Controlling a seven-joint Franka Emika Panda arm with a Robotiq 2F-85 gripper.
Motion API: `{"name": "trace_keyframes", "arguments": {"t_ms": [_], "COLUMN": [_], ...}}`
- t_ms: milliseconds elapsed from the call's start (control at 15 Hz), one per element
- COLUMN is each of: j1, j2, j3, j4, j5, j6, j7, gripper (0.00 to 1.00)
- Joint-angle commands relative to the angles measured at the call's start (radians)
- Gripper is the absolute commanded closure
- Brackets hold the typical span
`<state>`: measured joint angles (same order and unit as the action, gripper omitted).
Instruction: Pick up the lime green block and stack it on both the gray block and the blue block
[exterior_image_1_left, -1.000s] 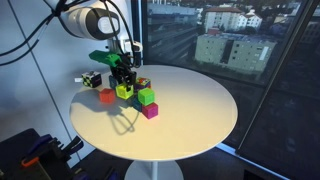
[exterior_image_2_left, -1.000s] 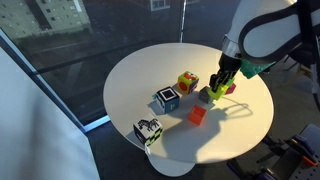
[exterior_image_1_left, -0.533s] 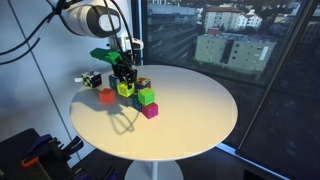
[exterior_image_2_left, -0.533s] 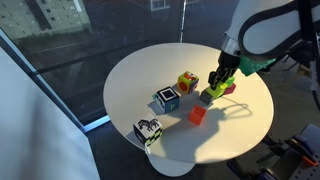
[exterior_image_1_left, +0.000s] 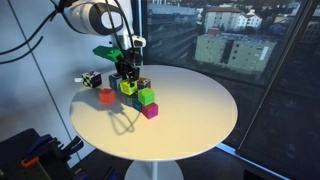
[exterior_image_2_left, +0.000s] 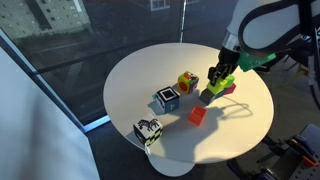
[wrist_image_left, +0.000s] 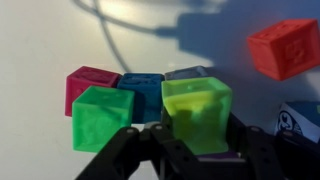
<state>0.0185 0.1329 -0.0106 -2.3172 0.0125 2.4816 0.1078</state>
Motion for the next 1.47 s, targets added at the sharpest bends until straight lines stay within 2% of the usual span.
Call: {"name": "trace_keyframes", "arguments": {"t_ms": [0,1400], "j1": [-0.004,-0.01], "j2": [0.007,0.074], "j3": [-0.011,-0.042], "j4": [0.038,0.09], "j5": [-0.021,-0.022], "j6": [-0.045,-0.032], "j7": [0.048,0.071], "gripper": [0.74,0.74]}}
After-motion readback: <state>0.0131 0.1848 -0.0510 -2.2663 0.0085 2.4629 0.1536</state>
